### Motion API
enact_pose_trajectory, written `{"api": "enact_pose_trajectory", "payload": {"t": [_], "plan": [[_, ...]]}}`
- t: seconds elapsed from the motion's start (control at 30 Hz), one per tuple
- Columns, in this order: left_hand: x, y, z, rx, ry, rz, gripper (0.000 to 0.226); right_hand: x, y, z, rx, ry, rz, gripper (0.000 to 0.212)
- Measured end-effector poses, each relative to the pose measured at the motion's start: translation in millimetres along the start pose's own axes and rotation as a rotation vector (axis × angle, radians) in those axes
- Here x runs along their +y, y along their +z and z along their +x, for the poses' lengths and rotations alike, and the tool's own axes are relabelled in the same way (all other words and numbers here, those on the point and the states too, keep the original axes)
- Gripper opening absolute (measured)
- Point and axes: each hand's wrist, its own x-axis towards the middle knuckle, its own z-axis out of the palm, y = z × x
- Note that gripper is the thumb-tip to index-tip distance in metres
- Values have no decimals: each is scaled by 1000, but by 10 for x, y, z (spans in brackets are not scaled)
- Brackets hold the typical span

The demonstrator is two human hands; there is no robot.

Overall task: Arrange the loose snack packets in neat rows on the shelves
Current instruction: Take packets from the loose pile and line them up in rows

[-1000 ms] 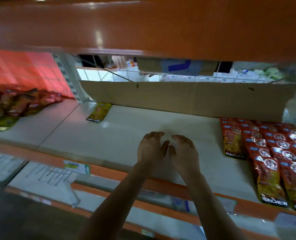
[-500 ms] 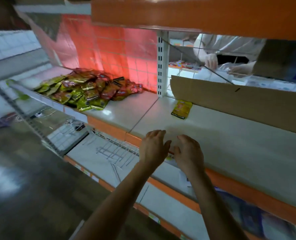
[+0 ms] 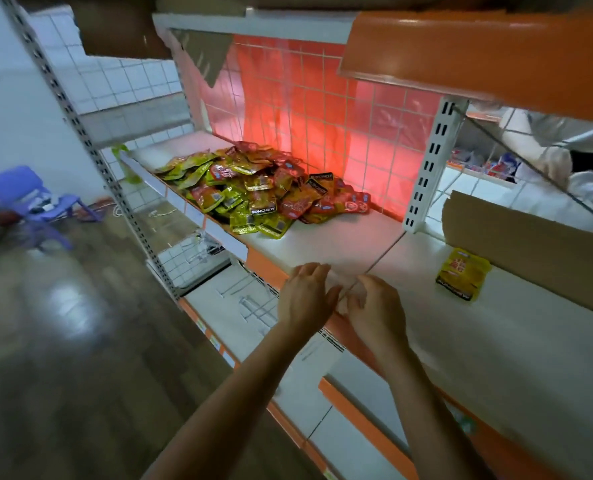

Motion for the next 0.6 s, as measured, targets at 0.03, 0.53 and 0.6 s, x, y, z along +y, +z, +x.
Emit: {"api": "enact_pose_trajectory", "payload": {"t": [0.03, 0.53, 0.6], "plan": [[-53, -13, 80, 8, -12, 13, 49, -40, 41, 81, -9, -6, 16, 33], [-636, 25, 1235, 62, -44, -16, 41, -304, 612, 1214, -20, 53, -43, 41], [-715, -6, 1427, 59, -16, -48, 43, -371, 675, 1374, 16, 55, -42, 35]]}}
